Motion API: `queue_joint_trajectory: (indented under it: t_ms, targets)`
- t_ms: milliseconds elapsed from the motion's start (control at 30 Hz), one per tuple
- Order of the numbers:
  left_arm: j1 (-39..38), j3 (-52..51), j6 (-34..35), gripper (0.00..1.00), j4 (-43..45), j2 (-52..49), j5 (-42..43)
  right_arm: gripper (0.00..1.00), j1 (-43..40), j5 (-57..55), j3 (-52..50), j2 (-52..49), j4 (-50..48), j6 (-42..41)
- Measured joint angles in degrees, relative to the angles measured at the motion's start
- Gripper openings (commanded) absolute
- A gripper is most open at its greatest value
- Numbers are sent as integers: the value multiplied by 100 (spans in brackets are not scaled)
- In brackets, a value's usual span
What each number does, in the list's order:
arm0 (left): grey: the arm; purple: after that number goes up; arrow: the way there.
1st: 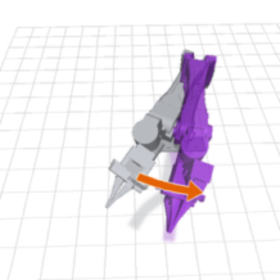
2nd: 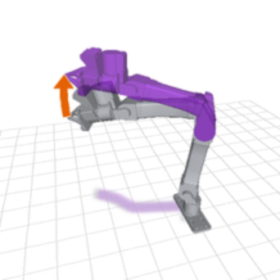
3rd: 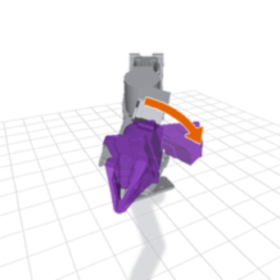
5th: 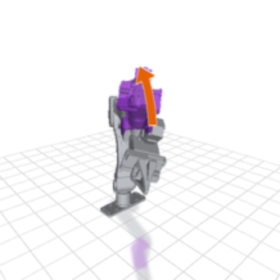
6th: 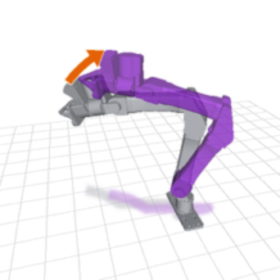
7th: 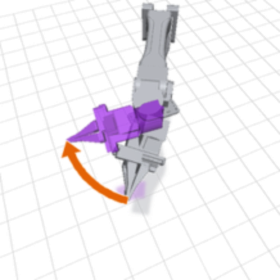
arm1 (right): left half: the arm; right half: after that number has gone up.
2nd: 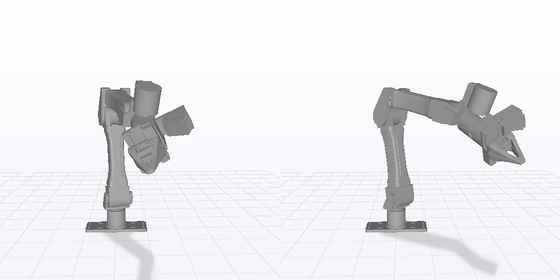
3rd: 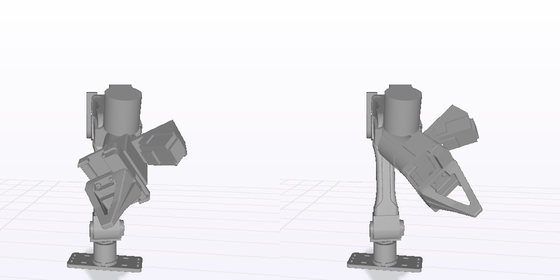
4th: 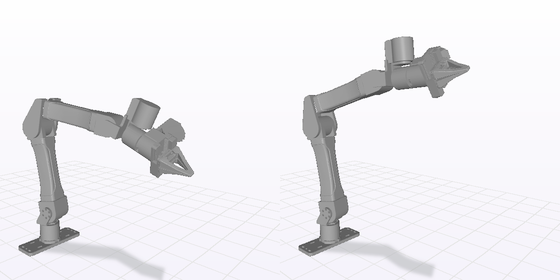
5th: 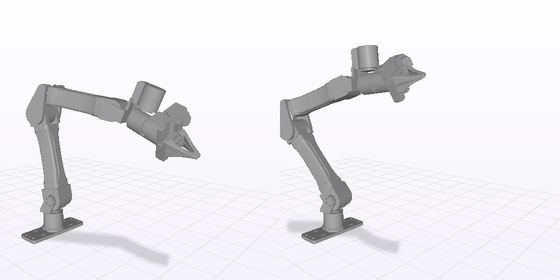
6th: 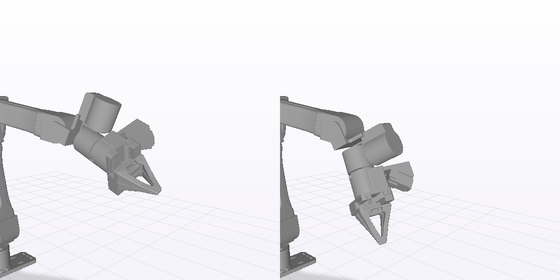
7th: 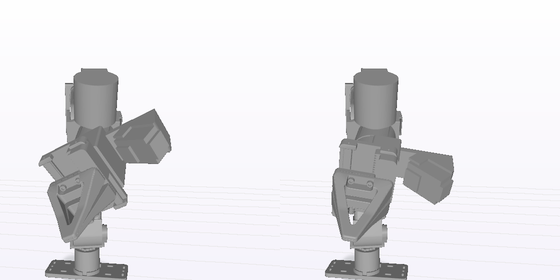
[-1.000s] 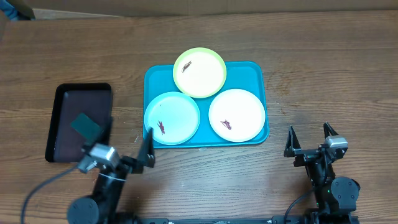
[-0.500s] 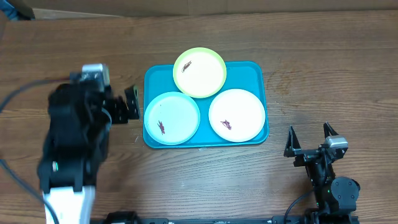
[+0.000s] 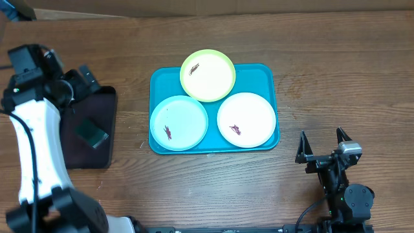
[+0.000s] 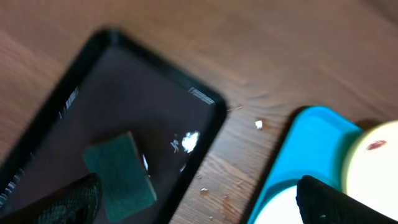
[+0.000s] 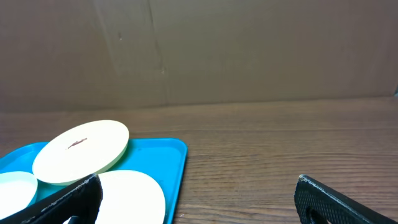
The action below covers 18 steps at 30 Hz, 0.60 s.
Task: Clean dirty plates on tray and stack at the side
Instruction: 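Move the left gripper over the black tray toward the green sponge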
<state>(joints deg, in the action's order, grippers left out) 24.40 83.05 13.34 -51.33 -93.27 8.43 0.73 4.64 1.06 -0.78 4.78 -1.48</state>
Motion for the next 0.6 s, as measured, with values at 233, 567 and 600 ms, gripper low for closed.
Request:
queue_joint_trajectory:
  t_ms: [233,567,600]
  targets:
    - [448,7,133,100,-361,-1027,275,100,0,0,0,0,-2,-2]
    - [619,4,614,100,-811,-1862,-308,100,0,0,0,0,0,0]
    - [619,4,654,100,-828,-1862,-367,100,0,0,0,0,0,0]
